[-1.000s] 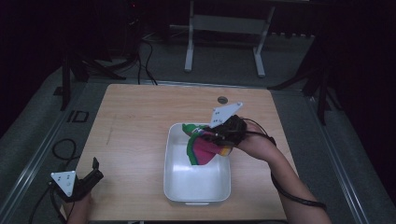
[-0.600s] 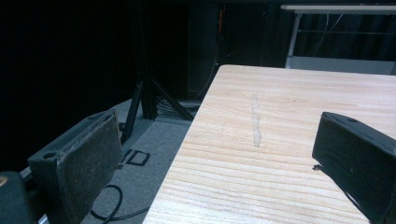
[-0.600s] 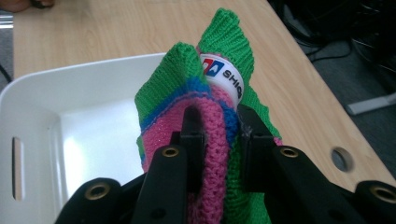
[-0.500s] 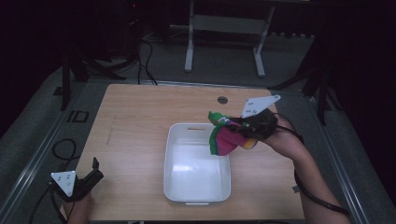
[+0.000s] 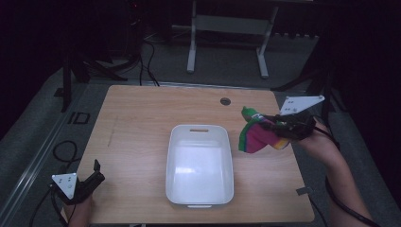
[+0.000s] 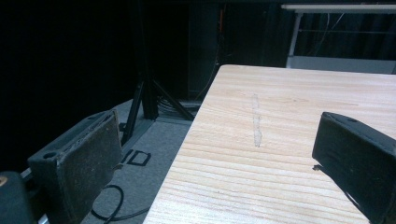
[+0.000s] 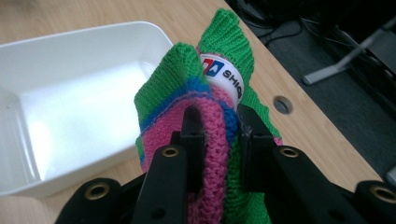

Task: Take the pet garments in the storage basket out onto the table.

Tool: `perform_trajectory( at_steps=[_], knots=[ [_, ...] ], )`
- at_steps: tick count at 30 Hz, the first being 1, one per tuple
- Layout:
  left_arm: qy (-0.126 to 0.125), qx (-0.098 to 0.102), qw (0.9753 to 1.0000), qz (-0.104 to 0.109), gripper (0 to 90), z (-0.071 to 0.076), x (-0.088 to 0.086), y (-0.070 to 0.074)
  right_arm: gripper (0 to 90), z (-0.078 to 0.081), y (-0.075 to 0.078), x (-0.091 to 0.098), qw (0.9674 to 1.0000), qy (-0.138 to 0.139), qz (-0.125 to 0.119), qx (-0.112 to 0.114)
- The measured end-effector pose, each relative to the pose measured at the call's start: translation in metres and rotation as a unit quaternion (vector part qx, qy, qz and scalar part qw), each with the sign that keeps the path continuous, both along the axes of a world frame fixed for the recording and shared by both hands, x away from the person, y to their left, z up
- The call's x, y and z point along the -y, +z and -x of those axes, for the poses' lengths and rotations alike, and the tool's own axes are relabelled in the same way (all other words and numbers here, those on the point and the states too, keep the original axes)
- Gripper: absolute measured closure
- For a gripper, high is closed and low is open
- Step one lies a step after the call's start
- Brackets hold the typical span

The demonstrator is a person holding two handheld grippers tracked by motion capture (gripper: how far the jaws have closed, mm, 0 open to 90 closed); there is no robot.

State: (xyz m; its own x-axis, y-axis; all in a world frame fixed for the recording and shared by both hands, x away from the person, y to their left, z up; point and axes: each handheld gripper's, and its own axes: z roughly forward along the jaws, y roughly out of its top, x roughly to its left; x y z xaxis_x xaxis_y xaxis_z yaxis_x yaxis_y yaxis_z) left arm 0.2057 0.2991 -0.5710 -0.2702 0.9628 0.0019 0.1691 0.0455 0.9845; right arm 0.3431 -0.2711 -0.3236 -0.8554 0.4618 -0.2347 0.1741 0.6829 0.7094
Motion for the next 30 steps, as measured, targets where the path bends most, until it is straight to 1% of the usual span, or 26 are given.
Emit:
perform_trajectory(
  at_steps=[1,3,7,12,18,19,24,29,30],
  knots=[
    [0.0,0.0,1.0,0.0,1.9,0.0,0.0,0.0,75.3,0.001,-0.001,0.011,0.9999,-0.012,-0.002,0.001],
    [0.0,0.001,1.0,-0.001,1.9,0.0,0.0,0.0,75.2,0.002,-0.001,0.018,0.9998,-0.019,-0.001,0.002],
    [0.0,0.0,1.0,-0.001,1.9,0.0,0.0,0.0,75.3,0.001,-0.007,0.027,0.9996,-0.028,-0.002,-0.003],
    [0.0,0.001,1.0,0.001,1.9,0.0,0.0,0.0,75.2,-0.003,-0.024,0.03,0.9993,-0.034,0.004,-0.014],
    [-0.001,0.0,1.0,0.0,1.9,0.0,0.0,0.0,75.1,-0.012,-0.054,0.031,0.9987,-0.044,0.004,-0.027],
    [-0.001,0.0,1.0,0.0,1.9,0.0,0.0,0.0,75.2,-0.015,-0.06,0.031,0.9985,-0.045,0.006,-0.031],
    [-0.001,0.0,1.0,0.001,1.9,0.0,0.0,0.0,75.1,-0.023,-0.088,0.031,0.9973,-0.051,0.018,-0.05],
    [-0.001,0.0,1.0,-0.001,1.9,0.0,0.0,0.0,75.1,-0.033,-0.117,0.032,0.9959,-0.06,0.011,-0.067],
    [-0.001,0.0,1.0,-0.001,1.9,0.0,0.0,0.0,75.1,-0.033,-0.117,0.032,0.9959,-0.06,0.011,-0.067]
  ],
)
